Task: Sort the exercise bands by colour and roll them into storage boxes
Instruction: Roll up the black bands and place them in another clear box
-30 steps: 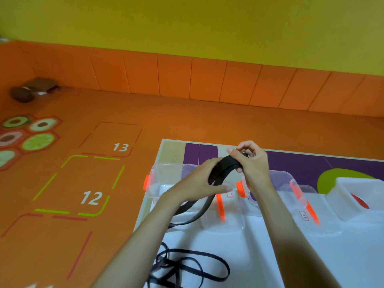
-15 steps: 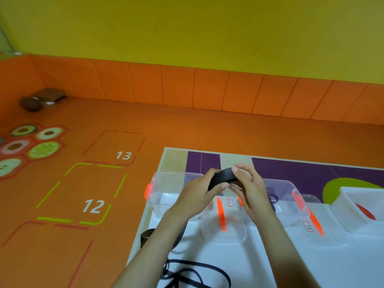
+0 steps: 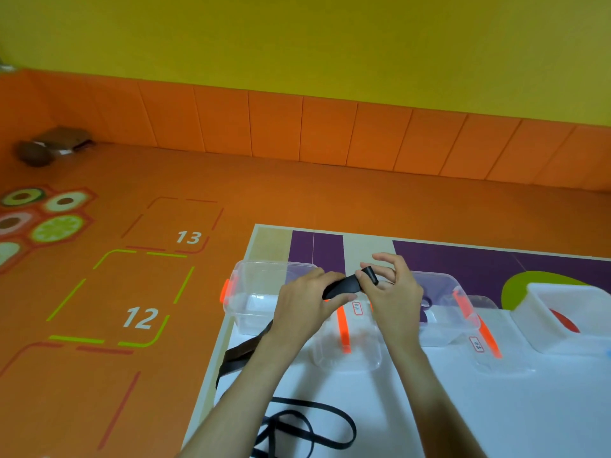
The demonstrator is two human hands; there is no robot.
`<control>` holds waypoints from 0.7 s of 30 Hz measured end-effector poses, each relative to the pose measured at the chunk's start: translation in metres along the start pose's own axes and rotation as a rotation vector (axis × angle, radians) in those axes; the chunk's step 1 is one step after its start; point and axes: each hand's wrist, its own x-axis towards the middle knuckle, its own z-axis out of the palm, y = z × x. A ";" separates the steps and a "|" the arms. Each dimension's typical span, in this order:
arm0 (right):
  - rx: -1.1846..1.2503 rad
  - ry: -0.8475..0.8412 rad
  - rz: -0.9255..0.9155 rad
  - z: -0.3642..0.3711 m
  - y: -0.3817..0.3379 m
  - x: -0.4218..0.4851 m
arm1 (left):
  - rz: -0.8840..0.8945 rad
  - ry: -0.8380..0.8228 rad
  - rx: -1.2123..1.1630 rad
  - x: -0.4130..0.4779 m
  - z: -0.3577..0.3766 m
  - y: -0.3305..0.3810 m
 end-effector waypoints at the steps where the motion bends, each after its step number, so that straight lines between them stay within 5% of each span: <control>1: 0.036 0.021 0.020 0.001 0.000 -0.004 | -0.021 0.016 -0.030 -0.001 0.001 0.002; 6: 0.296 0.036 0.036 0.007 -0.007 -0.024 | -0.055 0.042 -0.123 -0.004 0.004 0.005; 16: 0.192 -0.080 -0.143 0.014 0.000 -0.038 | -0.049 0.058 -0.003 -0.008 0.003 0.007; 21: 0.256 -0.073 -0.041 0.017 0.008 -0.040 | -0.162 -0.009 -0.300 -0.005 -0.003 0.010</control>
